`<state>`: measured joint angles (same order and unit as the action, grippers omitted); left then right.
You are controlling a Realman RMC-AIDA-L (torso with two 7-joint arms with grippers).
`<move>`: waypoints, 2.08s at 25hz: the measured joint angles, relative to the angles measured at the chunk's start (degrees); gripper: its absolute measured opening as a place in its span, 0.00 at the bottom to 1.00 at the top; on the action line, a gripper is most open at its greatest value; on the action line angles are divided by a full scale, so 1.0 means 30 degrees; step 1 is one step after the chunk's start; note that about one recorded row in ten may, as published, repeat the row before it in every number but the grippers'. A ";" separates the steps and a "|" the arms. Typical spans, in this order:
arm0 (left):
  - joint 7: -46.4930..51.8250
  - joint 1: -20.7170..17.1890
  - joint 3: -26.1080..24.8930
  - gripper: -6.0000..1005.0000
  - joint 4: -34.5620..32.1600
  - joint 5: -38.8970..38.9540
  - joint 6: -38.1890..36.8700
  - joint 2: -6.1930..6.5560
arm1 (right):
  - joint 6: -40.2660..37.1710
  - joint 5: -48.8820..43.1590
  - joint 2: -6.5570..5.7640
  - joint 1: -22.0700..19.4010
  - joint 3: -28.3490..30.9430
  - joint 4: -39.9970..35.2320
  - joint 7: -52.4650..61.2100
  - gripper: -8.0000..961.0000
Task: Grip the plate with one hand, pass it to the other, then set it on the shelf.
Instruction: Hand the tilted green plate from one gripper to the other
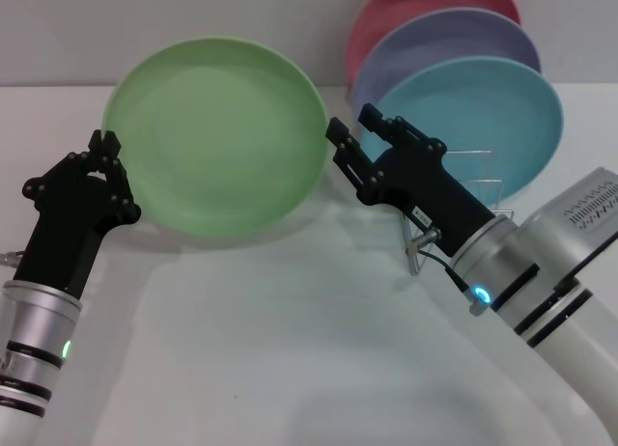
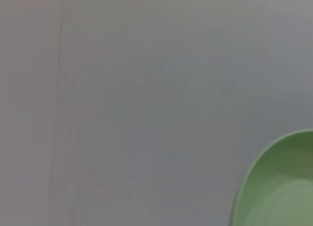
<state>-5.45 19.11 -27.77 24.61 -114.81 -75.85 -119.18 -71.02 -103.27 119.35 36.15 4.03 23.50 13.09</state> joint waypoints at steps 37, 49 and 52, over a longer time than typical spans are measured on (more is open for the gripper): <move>0.0000 0.0131 -0.0213 0.04 0.0028 0.0008 -0.0049 -0.0001 | 0.1325 0.0000 0.0090 0.0718 0.0151 0.0160 -0.2481 0.49; 0.0001 0.0133 -0.0481 0.04 0.0008 0.0007 -0.0096 -0.0001 | 0.1326 0.0000 0.0089 0.0771 0.0149 0.0167 -0.2490 0.49; 0.0001 0.0133 -0.0482 0.04 0.0000 0.0007 -0.0095 -0.0001 | 0.1325 -0.0001 0.0090 0.0793 0.0149 0.0167 -0.2490 0.49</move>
<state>-5.45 19.51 -29.22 24.61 -114.78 -76.13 -119.18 -67.05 -103.27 119.62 38.52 4.48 24.00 5.62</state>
